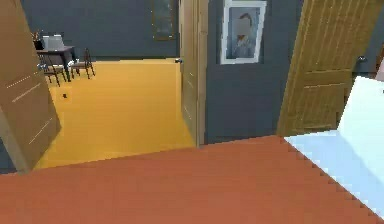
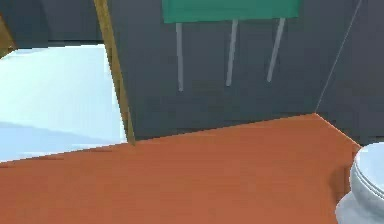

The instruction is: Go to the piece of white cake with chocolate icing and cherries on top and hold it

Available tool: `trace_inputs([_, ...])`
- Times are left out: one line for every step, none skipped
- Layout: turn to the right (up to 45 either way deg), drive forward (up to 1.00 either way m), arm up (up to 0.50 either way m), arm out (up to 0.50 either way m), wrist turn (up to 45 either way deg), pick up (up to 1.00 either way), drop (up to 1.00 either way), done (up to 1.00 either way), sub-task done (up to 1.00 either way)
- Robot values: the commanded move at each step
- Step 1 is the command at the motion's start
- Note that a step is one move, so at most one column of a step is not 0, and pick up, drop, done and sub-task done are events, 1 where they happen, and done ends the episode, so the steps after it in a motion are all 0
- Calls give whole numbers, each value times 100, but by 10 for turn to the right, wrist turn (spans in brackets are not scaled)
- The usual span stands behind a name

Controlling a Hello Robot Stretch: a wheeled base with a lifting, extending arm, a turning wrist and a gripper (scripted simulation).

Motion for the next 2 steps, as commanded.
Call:
trace_inputs([450,0,0,0,0,0,0,0,0])
trace_inputs([0,100,0,0,0,0,0,0,0])
